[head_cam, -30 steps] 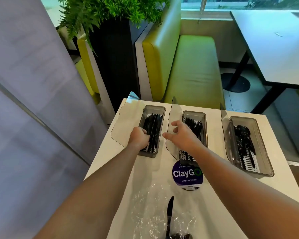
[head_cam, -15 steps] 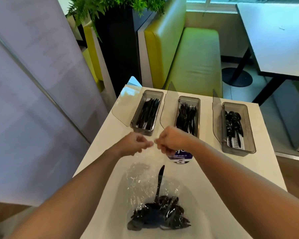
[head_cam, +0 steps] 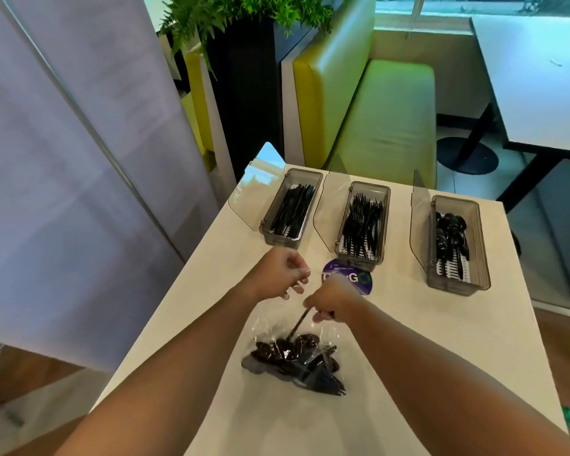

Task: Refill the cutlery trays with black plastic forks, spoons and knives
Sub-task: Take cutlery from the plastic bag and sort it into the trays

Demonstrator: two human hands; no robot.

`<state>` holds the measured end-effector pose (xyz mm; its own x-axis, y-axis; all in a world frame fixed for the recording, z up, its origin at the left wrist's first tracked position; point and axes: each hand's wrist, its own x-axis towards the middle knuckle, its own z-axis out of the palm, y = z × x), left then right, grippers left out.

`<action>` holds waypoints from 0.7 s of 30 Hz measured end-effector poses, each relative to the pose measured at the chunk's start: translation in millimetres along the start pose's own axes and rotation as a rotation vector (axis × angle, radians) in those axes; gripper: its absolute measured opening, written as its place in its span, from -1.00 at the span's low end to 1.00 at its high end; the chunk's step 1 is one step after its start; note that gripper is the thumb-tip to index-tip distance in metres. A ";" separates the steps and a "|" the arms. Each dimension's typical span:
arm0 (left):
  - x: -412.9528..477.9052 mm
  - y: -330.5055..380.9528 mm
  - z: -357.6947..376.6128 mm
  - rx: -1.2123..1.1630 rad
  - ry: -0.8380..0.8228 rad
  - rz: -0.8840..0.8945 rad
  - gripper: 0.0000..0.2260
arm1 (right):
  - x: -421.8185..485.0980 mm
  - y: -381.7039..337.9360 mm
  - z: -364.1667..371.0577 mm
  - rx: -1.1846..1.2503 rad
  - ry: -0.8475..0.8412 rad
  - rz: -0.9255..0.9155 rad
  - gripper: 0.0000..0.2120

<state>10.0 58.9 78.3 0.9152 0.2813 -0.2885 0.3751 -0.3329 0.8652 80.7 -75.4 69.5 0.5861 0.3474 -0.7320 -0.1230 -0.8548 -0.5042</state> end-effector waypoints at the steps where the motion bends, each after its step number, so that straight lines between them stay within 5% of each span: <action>1: 0.1 2.9 2.3 0.003 0.005 0.026 -0.93 | -0.7 -0.2 -0.4 0.103 0.011 0.040 -0.88; 5: 3.7 8.9 4.9 0.013 0.034 0.076 -0.93 | -1.0 -5.3 -8.0 0.157 0.026 0.020 -0.88; 13: 10.6 16.5 -3.3 -0.007 0.095 0.107 -0.95 | -19.7 -18.1 -22.4 -0.304 -0.250 -0.325 -0.79; 18: 12.6 21.1 -2.6 -0.060 0.089 0.108 -0.95 | -23.6 -23.8 -19.1 -0.574 -0.254 -0.373 -0.87; 21: 13.4 22.0 -1.0 -0.061 0.085 0.108 -0.93 | -24.9 -20.4 -9.0 -0.698 -0.225 -0.393 -0.71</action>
<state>30.4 56.2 93.9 0.9330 0.3230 -0.1587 0.2631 -0.3112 0.9132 75.9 -70.0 102.1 0.2997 0.6757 -0.6735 0.6254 -0.6723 -0.3962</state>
